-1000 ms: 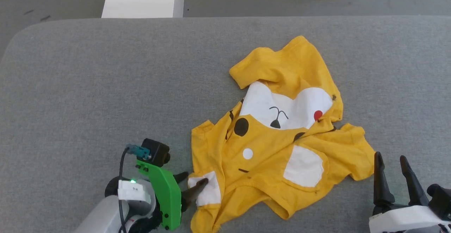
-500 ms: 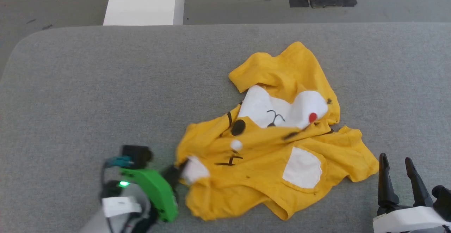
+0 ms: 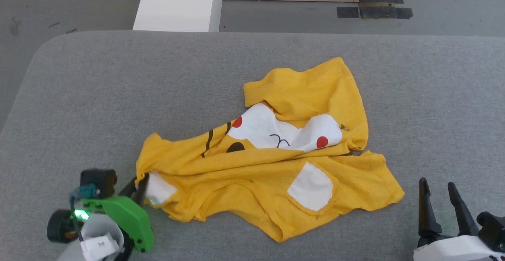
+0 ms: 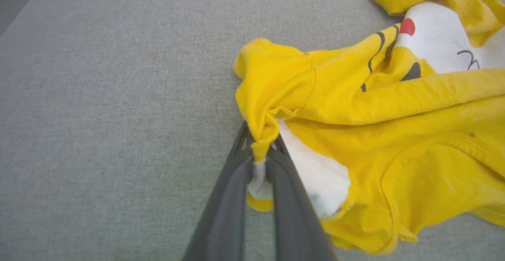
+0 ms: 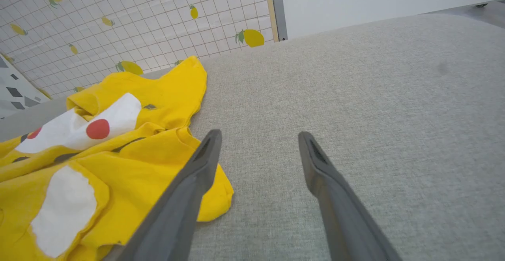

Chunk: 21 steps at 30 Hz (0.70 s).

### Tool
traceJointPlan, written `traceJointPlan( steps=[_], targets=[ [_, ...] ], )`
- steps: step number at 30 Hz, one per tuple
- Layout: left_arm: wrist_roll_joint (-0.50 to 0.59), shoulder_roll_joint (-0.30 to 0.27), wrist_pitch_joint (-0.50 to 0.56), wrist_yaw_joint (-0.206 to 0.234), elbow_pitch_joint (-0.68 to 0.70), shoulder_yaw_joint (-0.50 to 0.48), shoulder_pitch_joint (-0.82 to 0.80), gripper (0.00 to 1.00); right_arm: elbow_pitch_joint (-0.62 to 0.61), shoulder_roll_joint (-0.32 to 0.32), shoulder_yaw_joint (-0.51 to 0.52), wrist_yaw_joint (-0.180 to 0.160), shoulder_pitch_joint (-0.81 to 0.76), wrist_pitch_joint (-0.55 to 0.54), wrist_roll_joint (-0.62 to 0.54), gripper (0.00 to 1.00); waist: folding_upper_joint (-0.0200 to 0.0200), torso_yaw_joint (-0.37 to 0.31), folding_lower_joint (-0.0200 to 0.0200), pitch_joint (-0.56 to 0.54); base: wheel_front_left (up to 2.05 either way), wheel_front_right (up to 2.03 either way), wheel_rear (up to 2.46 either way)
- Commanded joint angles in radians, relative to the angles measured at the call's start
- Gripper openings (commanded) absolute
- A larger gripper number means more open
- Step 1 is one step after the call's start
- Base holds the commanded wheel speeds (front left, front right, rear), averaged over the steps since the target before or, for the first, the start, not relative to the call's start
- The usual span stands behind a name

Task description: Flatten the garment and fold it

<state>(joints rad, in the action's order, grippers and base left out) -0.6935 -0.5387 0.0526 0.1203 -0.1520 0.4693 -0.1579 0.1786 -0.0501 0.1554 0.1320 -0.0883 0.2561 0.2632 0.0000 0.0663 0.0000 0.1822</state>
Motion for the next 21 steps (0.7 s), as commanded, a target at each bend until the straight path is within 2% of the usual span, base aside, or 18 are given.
traceJointPlan(
  steps=[1, 2, 3, 8, 13, 17, 21],
  targets=[
    [-0.003, 0.011, -0.003, 0.009, 0.007, -0.001, 0.013, 0.45, 0.004, 0.0, -0.006, -0.001, -0.008, 0.006, -0.007, 1.0, 0.0, 0.002, 0.0, 0.001, 0.0, 0.0, 0.0],
    [-0.018, 0.027, -0.009, 0.01, 0.012, -0.004, 0.02, 0.86, 0.007, 0.0, -0.009, -0.001, -0.008, 0.006, -0.009, 1.0, 0.0, 0.004, 0.0, 0.001, 0.0, 0.0, 0.0],
    [-0.023, 0.034, -0.013, 0.01, 0.016, -0.004, 0.024, 1.0, 0.009, 0.0, -0.009, -0.001, -0.007, 0.006, -0.011, 1.0, 0.0, 0.005, 0.0, 0.001, 0.0, 0.0, 0.0],
    [-0.044, 0.06, -0.06, 0.01, 0.051, -0.021, 0.037, 1.0, 0.011, 0.0, -0.006, -0.001, -0.004, 0.006, -0.018, 1.0, 0.0, 0.009, 0.0, -0.003, 0.0, 0.0, 0.0],
    [-0.04, 0.067, -0.172, 0.03, 0.12, -0.075, 0.062, 1.0, 0.011, 0.0, -0.002, -0.001, -0.006, 0.006, -0.022, 1.0, 0.0, 0.01, 0.0, -0.003, 0.0, 0.0, 0.0],
    [-0.003, 0.081, -0.278, 0.049, 0.162, -0.114, 0.082, 1.0, 0.011, 0.0, -0.002, -0.001, -0.004, 0.006, -0.022, 1.0, 0.0, 0.011, 0.0, -0.001, 0.0, 0.0, 0.0],
    [0.082, 0.104, -0.312, 0.041, 0.2, -0.155, 0.106, 1.0, 0.006, 0.0, -0.002, -0.001, -0.001, 0.006, -0.025, 1.0, 0.0, 0.015, 0.0, -0.001, 0.0, 0.0, 0.0]
  ],
)
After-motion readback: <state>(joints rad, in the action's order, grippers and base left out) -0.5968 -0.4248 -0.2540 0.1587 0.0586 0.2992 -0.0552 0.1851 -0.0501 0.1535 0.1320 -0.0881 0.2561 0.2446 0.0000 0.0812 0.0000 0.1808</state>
